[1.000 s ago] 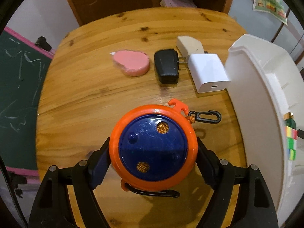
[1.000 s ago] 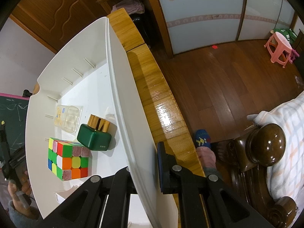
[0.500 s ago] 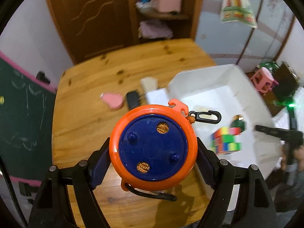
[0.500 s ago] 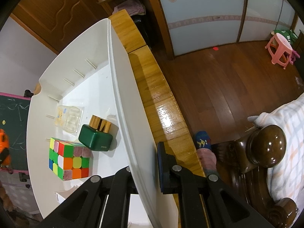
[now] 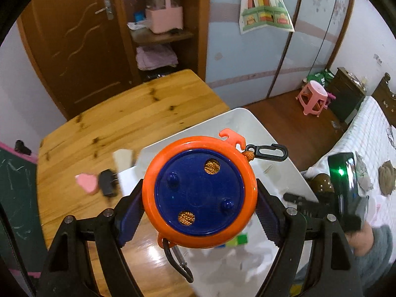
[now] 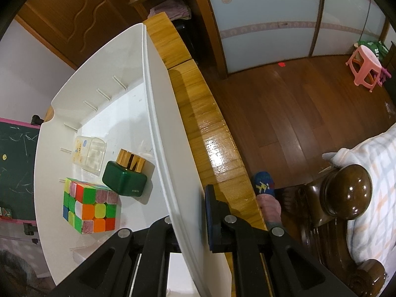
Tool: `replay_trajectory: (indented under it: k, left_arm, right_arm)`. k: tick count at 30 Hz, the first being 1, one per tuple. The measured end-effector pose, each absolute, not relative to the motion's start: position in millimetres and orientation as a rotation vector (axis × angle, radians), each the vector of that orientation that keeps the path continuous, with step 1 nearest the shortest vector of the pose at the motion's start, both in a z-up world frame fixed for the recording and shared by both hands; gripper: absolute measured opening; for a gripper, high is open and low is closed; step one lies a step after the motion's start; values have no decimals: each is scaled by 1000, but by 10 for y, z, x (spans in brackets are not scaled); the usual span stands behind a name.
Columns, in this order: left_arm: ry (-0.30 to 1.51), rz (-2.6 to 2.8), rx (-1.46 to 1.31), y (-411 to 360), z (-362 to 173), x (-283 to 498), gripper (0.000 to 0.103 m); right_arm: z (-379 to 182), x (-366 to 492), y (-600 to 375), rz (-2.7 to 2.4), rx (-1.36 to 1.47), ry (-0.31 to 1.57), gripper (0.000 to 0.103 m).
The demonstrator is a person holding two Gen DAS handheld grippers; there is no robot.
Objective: Organize rigid objects
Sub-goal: 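Lift the orange reel with the left gripper and carry it over the bin, then open the left gripper to drop the orange reel into the bin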
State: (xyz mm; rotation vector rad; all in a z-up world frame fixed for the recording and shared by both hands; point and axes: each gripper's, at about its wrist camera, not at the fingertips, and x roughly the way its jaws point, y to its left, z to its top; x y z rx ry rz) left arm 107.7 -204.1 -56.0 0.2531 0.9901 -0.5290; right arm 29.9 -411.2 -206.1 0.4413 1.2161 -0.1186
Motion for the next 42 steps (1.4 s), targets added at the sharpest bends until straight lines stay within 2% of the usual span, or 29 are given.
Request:
replay_trajectory:
  k: [10, 18, 26, 31, 42]
  left_arm:
    - [1141, -538, 283, -2729, -1278, 1504, 83]
    - [1267, -527, 285, -2968, -1786, 1644, 83]
    - [1393, -503, 256, -2986, -2047, 1692, 83]
    - [1398, -499, 224, -2947, -1987, 1675, 84]
    - [1280, -529, 216, -2737, -1509, 1470, 86]
  right_arm:
    - [-2044, 307, -4071, -110, 422, 1212, 10]
    - [-2019, 319, -4052, -107, 391, 1202, 11]
    - [-2023, 318, -4057, -104, 405, 1204, 11]
    - [-2035, 326, -4067, -105, 409, 1206, 11]
    - [-2038, 334, -4085, -108, 422, 1208, 11]
